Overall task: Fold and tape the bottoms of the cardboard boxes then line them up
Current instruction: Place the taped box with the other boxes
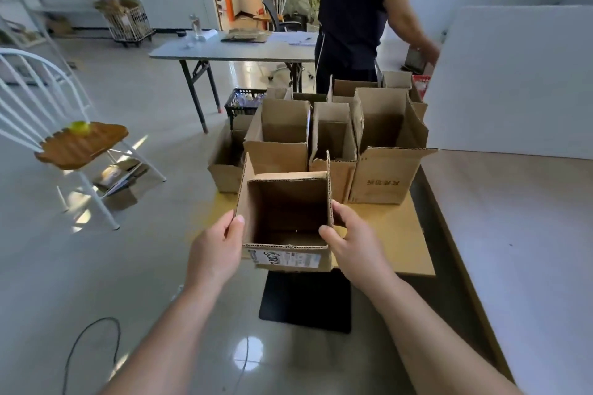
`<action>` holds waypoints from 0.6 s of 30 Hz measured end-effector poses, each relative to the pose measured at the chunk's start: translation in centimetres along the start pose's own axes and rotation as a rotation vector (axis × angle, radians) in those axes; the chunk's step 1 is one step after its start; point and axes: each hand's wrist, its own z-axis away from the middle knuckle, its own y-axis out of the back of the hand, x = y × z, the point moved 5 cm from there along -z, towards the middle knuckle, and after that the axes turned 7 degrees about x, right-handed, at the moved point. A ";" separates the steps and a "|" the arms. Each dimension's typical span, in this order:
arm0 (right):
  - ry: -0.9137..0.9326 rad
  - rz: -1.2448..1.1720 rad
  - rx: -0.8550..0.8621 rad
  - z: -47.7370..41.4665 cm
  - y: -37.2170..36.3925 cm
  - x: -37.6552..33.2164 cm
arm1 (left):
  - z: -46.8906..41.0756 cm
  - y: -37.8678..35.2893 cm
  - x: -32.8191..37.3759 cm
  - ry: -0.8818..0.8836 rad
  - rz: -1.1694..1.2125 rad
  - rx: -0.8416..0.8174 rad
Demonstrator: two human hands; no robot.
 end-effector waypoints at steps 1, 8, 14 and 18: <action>-0.005 -0.001 0.004 -0.5 -1.3 -0.7 | -1.2 0.8 -0.6 -0.003 -0.001 0.000; -0.057 0.009 0.052 -3.7 -9.7 -4.2 | -9.5 4.2 -5.4 -0.021 -0.046 -0.052; -0.130 0.022 0.060 -5.7 -13.5 -4.6 | -13.6 4.8 -7.3 -0.061 -0.088 -0.099; -0.177 0.035 0.032 -6.4 -14.9 -4.4 | -14.6 4.5 -8.1 -0.065 -0.093 -0.141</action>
